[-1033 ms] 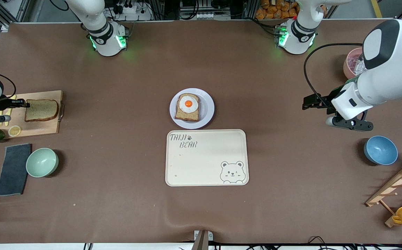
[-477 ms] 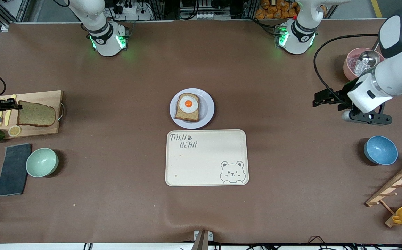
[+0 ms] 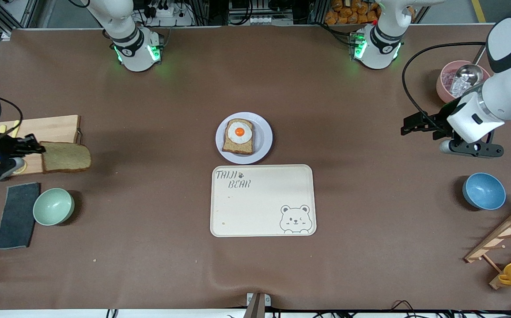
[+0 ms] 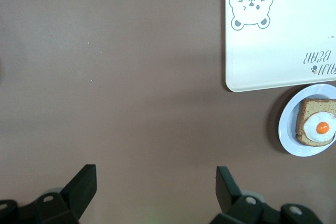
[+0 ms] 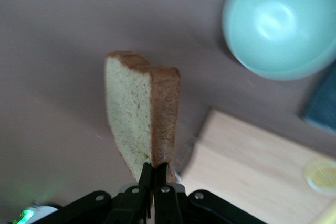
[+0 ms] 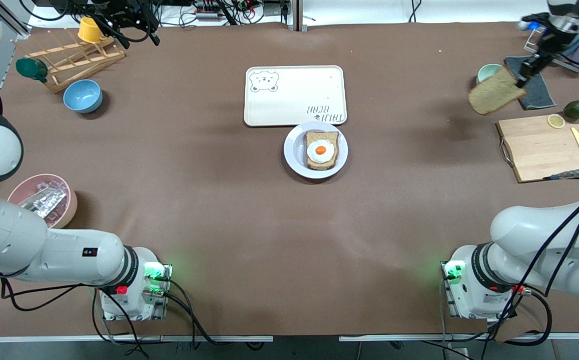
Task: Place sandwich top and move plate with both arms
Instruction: 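Lift the bread slice and carry it over the egg toast plate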
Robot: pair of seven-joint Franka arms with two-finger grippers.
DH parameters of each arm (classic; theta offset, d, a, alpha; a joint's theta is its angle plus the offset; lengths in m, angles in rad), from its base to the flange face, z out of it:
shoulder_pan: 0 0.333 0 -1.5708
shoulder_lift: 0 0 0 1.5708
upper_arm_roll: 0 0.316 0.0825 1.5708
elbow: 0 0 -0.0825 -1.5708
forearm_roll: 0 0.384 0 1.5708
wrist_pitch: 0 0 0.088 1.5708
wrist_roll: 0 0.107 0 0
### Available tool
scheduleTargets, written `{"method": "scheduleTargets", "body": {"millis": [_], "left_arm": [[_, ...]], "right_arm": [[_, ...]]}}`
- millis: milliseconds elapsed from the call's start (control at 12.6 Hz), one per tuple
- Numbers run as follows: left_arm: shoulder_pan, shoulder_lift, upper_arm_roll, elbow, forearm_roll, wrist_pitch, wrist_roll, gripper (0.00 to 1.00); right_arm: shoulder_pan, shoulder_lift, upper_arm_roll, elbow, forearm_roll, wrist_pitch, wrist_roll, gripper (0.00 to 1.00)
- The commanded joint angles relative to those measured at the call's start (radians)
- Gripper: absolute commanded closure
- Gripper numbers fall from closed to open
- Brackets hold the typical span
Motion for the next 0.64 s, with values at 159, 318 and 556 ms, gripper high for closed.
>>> {"method": "scheduleTargets", "body": {"millis": [159,318,556], "left_arm": [[0.001,-0.023,-0.01,-0.009,0.021,-0.014,-0.017,0.0],[0.001,-0.023,-0.012,-0.009,0.021,-0.02,-0.017,0.0],[0.012,-0.023,-0.01,-0.012,0.021,-0.041,-0.013,0.0]], "right_arm": [[0.187,0.051,0.01,0.03,0.129,-0.01,0.059,1.0],[0.272,0.11,0.01,0.062,0.216,-0.013,0.068,1.0],[0.411,0.244,0.01,0.194,0.255,-0.022,0.11,1.0]]}}
